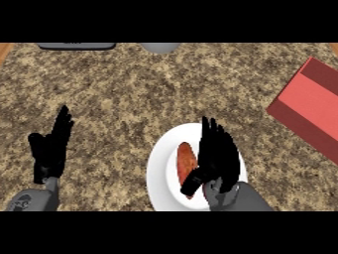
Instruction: Pick the sweet potato from the plate and place it in the cardboard box
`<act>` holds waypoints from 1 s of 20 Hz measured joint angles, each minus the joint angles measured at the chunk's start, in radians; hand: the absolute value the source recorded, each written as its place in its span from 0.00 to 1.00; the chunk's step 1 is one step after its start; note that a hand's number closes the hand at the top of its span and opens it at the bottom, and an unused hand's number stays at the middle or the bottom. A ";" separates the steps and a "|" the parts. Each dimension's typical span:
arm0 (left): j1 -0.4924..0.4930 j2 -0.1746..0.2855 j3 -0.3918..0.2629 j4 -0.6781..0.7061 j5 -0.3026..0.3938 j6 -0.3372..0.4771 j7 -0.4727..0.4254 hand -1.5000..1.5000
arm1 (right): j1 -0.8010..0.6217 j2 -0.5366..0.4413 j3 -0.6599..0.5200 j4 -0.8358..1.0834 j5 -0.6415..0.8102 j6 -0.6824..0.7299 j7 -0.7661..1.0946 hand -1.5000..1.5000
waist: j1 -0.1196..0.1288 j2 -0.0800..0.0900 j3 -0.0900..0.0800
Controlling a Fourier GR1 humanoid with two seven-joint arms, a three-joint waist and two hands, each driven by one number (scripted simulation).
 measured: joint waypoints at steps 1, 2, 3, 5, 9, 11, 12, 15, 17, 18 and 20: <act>0.003 0.004 0.000 -0.006 0.000 -0.005 0.003 0.50 | 0.002 0.000 0.006 0.011 -0.001 -0.004 0.001 0.00 | 0.001 0.000 0.000; 0.005 0.000 -0.001 -0.008 -0.004 0.000 0.003 0.50 | 0.000 0.000 0.009 0.025 -0.002 -0.009 0.001 0.00 | 0.002 0.000 0.000; -0.001 0.006 0.007 -0.002 0.001 -0.007 0.006 0.50 | -0.003 0.000 0.012 0.034 -0.004 -0.013 0.001 0.00 | 0.002 0.001 0.000; -0.002 0.005 0.010 -0.002 -0.001 -0.006 0.007 0.50 | -0.011 0.000 0.015 0.055 -0.014 -0.020 0.002 0.00 | 0.002 0.001 0.001; 0.005 -0.008 0.004 0.001 -0.009 -0.006 -0.001 0.50 | -0.020 0.000 0.036 0.087 -0.027 -0.038 0.004 0.00 | 0.004 0.001 0.001; 0.001 0.000 0.011 -0.001 -0.005 -0.016 0.006 0.50 | -0.022 0.000 0.033 0.101 -0.032 -0.042 0.001 0.00 | 0.002 0.001 0.001; 0.003 0.005 0.013 -0.012 -0.004 -0.018 0.014 0.50 | -0.027 0.000 0.027 0.115 -0.037 -0.043 -0.001 0.00 | 0.004 0.001 0.001; 0.001 0.001 0.018 -0.014 -0.008 -0.013 0.016 0.50 | -0.022 0.000 0.039 0.129 -0.043 -0.055 -0.001 0.00 | 0.002 0.001 0.001; -0.002 0.003 0.023 -0.013 -0.007 -0.017 0.021 0.50 | -0.027 0.000 0.047 0.142 -0.049 -0.064 0.001 0.00 | 0.002 0.001 0.002; 0.001 0.002 0.025 -0.014 -0.009 -0.016 0.019 0.50 | -0.028 0.000 0.054 0.148 -0.048 -0.070 0.000 0.00 | 0.002 0.001 0.002; -0.004 -0.004 0.027 0.000 -0.011 -0.019 0.012 0.50 | -0.031 0.002 0.037 0.168 -0.047 -0.077 -0.016 0.00 | 0.000 0.002 0.002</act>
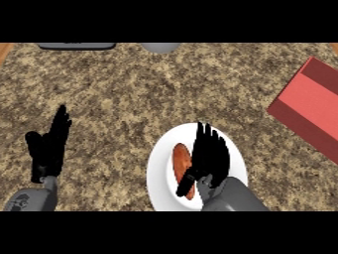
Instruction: Pick the sweet potato from the plate and place it in the cardboard box
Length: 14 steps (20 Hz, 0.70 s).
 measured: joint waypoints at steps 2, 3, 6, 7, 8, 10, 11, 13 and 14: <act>0.004 -0.005 0.001 -0.002 -0.005 0.004 -0.004 0.50 | -0.004 0.001 -0.004 0.021 0.000 -0.011 -0.008 0.00 | 0.000 0.000 0.000; 0.011 0.000 0.001 -0.015 -0.006 -0.001 0.001 0.50 | -0.002 0.001 0.003 0.024 -0.003 -0.017 -0.008 0.00 | 0.001 -0.001 0.000; -0.005 0.005 0.012 -0.013 -0.006 -0.010 0.016 0.50 | -0.039 0.002 0.010 0.046 -0.026 -0.027 -0.016 1.00 | 0.001 -0.001 0.000; -0.006 0.004 0.014 -0.022 -0.007 -0.012 0.025 0.50 | -0.045 0.002 0.023 0.050 -0.025 -0.033 -0.026 1.00 | 0.001 -0.001 0.000; -0.003 0.002 0.016 -0.022 -0.010 -0.014 0.025 0.50 | -0.049 0.002 0.020 0.058 -0.014 -0.036 -0.045 1.00 | 0.001 -0.001 0.000; 0.004 -0.002 0.019 -0.021 -0.013 -0.018 0.017 0.50 | -0.064 0.003 0.029 0.086 0.013 -0.048 -0.060 1.00 | 0.001 0.000 0.000; 0.007 -0.003 0.023 -0.014 -0.014 -0.021 0.004 0.50 | -0.072 0.004 0.028 0.109 0.028 -0.057 -0.071 1.00 | 0.001 0.000 0.000; -0.002 -0.015 0.020 -0.004 -0.023 -0.018 0.004 0.50 | -0.099 0.005 0.032 0.141 0.038 -0.069 -0.079 1.00 | 0.001 0.001 0.000; -0.004 -0.015 0.020 -0.005 -0.026 -0.018 0.007 0.50 | -0.098 0.004 0.036 0.143 0.048 -0.073 -0.083 1.00 | 0.000 0.000 0.000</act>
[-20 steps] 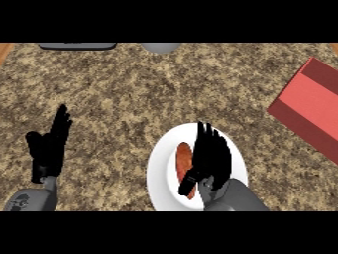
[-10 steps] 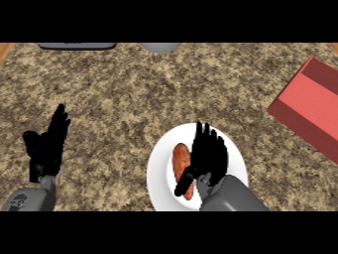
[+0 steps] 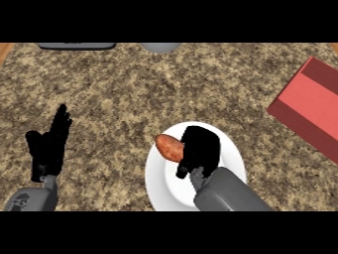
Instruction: Pick the sweet potato from the plate and place it in the cardboard box
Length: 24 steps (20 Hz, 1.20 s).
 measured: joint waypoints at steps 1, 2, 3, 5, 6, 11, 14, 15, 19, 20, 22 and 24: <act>0.012 -0.001 -0.003 -0.010 -0.002 -0.002 -0.002 0.50 | -0.005 0.000 0.008 0.003 0.003 -0.006 0.002 1.00 | 0.001 0.000 0.000; 0.022 -0.005 -0.005 -0.028 -0.007 0.003 0.006 0.50 | 0.006 0.000 0.003 -0.014 0.017 -0.002 -0.004 1.00 | 0.000 -0.001 0.000; 0.026 -0.002 0.000 -0.035 -0.007 -0.001 0.008 0.50 | 0.033 -0.007 0.009 -0.038 0.036 0.000 -0.017 1.00 | -0.002 -0.001 0.000; 0.022 -0.009 0.010 -0.010 -0.009 0.000 -0.008 0.50 | 0.093 -0.045 0.020 -0.114 0.052 0.016 -0.039 1.00 | -0.009 -0.002 0.000; 0.020 -0.010 0.012 -0.012 -0.009 0.002 -0.004 0.50 | 0.141 -0.086 0.028 -0.166 0.053 0.022 -0.057 1.00 | -0.014 -0.003 0.000; 0.017 -0.017 0.025 0.007 -0.015 -0.002 -0.017 0.50 | 0.305 -0.257 0.023 -0.392 0.062 0.061 -0.119 1.00 | -0.018 -0.003 0.000; 0.029 -0.004 0.037 -0.012 -0.010 -0.024 -0.010 0.50 | 0.352 -0.307 0.018 -0.510 0.094 0.089 -0.128 1.00 | -0.015 -0.003 0.000; 0.032 -0.009 0.034 -0.012 -0.017 -0.023 -0.009 0.50 | 0.361 -0.315 0.016 -0.541 0.110 0.096 -0.130 1.00 | -0.014 -0.003 0.000; 0.031 -0.025 0.026 -0.016 -0.036 -0.006 -0.003 0.50 | 0.405 -0.376 0.006 -0.730 0.155 0.146 -0.126 1.00 | -0.015 -0.003 0.000; 0.029 -0.029 0.027 -0.011 -0.036 -0.007 -0.007 0.50 | 0.406 -0.385 0.002 -0.783 0.165 0.167 -0.119 1.00 | -0.016 -0.003 0.000; 0.026 -0.026 0.030 -0.018 -0.037 -0.008 0.004 0.50 | 0.404 -0.397 -0.014 -0.888 0.179 0.202 -0.108 1.00 | -0.016 -0.004 -0.001; 0.028 -0.030 0.024 -0.033 -0.042 -0.005 0.014 0.50 | 0.371 -0.389 -0.056 -0.957 0.177 0.237 -0.098 1.00 | -0.013 -0.004 -0.001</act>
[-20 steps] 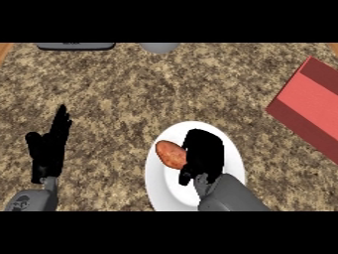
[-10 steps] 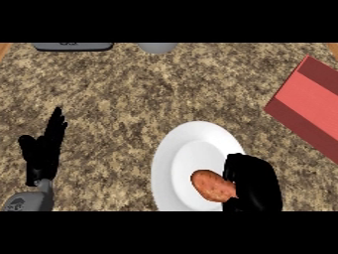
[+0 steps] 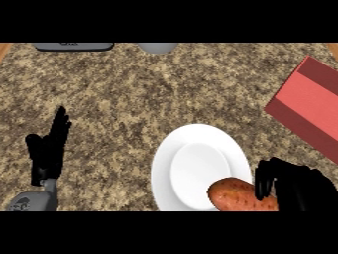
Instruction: Pick the sweet potato from the plate and place it in the cardboard box
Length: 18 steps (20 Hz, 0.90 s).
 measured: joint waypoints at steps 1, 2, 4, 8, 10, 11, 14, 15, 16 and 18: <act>0.000 0.001 0.004 0.003 0.003 -0.004 -0.002 0.50 | -0.012 0.014 0.001 -0.033 0.019 0.009 0.011 1.00 | 0.000 0.000 0.000; 0.004 0.006 0.011 0.000 0.007 -0.008 -0.002 0.50 | -0.017 0.015 -0.012 -0.059 0.026 0.021 0.014 1.00 | 0.000 -0.001 -0.001; 0.018 -0.001 0.009 -0.002 0.005 -0.007 -0.013 0.50 | -0.058 0.025 -0.047 -0.070 0.030 0.053 0.024 1.00 | 0.000 -0.001 -0.001; 0.019 -0.001 0.014 0.004 0.001 -0.007 -0.018 0.50 | -0.107 0.005 -0.181 -0.080 0.028 0.120 0.006 1.00 | -0.004 -0.001 -0.001; 0.016 0.000 0.018 0.007 0.006 -0.015 -0.015 0.50 | -0.114 -0.018 -0.248 -0.084 0.025 0.161 -0.014 1.00 | -0.007 -0.001 -0.001; 0.006 -0.003 0.016 0.008 0.003 -0.014 -0.011 0.50 | -0.132 -0.023 -0.289 -0.082 0.023 0.181 -0.027 1.00 | -0.006 0.000 -0.001; 0.014 -0.009 0.014 -0.004 -0.001 -0.014 -0.010 0.50 | -0.178 -0.040 -0.427 -0.071 0.008 0.240 -0.080 1.00 | -0.002 0.001 0.000; 0.006 0.001 0.026 0.009 0.005 -0.024 -0.015 0.50 | -0.194 -0.041 -0.474 -0.065 -0.001 0.254 -0.093 1.00 | -0.002 0.001 0.000; -0.003 -0.003 0.024 0.009 -0.001 -0.018 -0.010 0.50 | -0.203 -0.040 -0.514 -0.057 -0.011 0.263 -0.108 1.00 | -0.001 0.001 0.000; -0.003 -0.005 0.028 0.028 -0.005 -0.021 -0.030 0.50 | -0.222 -0.046 -0.610 -0.034 -0.062 0.284 -0.143 1.00 | 0.000 0.002 0.000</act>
